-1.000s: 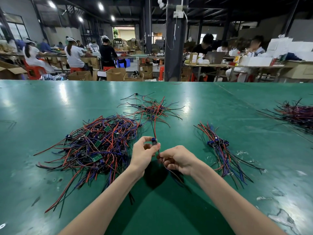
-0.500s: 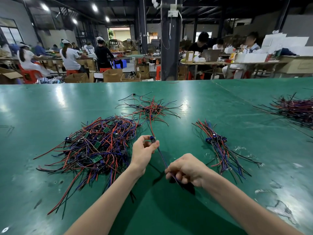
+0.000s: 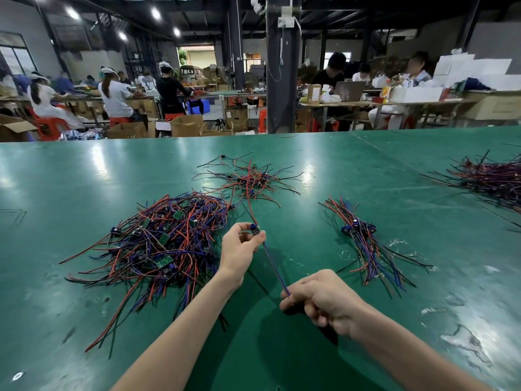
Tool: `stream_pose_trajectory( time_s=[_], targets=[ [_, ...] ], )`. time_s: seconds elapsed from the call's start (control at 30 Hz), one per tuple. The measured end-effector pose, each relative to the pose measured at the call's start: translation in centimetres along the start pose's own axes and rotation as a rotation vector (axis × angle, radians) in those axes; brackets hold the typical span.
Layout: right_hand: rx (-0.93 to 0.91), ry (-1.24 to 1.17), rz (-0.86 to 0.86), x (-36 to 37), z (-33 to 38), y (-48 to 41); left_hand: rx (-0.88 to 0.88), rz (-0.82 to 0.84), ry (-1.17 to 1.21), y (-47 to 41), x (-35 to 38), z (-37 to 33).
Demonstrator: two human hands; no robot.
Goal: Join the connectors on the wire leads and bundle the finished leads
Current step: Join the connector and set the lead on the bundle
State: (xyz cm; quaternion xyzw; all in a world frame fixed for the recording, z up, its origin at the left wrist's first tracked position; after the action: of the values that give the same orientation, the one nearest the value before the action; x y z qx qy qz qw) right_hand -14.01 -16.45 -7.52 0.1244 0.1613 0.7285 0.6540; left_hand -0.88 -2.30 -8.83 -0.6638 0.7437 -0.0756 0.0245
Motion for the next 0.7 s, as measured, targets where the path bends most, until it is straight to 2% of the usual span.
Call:
stream_pose_trajectory(
  time_s=[0.13,0.27,0.33,0.43,0.53,0.7],
  targets=[
    [0.05,0.046,0.091,0.0,0.1,-0.3,-0.004,0.001,0.016,0.1,0.0,-0.1],
    [0.101,0.308,0.301,-1.8,1.9,-1.0,-0.043,0.001,0.109,0.1,-0.2,-0.3],
    [0.079,0.416,0.333,-3.1,3.3,-1.6,-0.077,0.01,0.171,0.1,-0.3,-0.5],
    [-0.008,0.418,0.187,-4.0,5.1,-3.2,-0.1,0.043,0.212,0.2,0.0,-0.6],
    [-0.075,0.274,0.046,-3.1,5.7,-5.1,-0.111,0.066,0.243,0.3,0.2,-0.7],
    [-0.12,0.117,0.002,-0.4,5.6,-6.8,-0.106,0.088,0.257,0.3,0.2,-0.7]
  ],
)
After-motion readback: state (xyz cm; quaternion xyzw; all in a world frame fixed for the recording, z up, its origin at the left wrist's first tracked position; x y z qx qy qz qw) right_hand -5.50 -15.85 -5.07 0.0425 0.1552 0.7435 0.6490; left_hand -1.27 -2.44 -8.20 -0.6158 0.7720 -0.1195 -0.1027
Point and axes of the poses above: each hand's wrist, its own y-axis away from the middle knuckle, its own x-axis out of the palm, z = x × y, the point moved 5 cm from there along -y, towards the middle knuckle, and after that the axes turned 7 degrees about z, right-handed, at the moved point
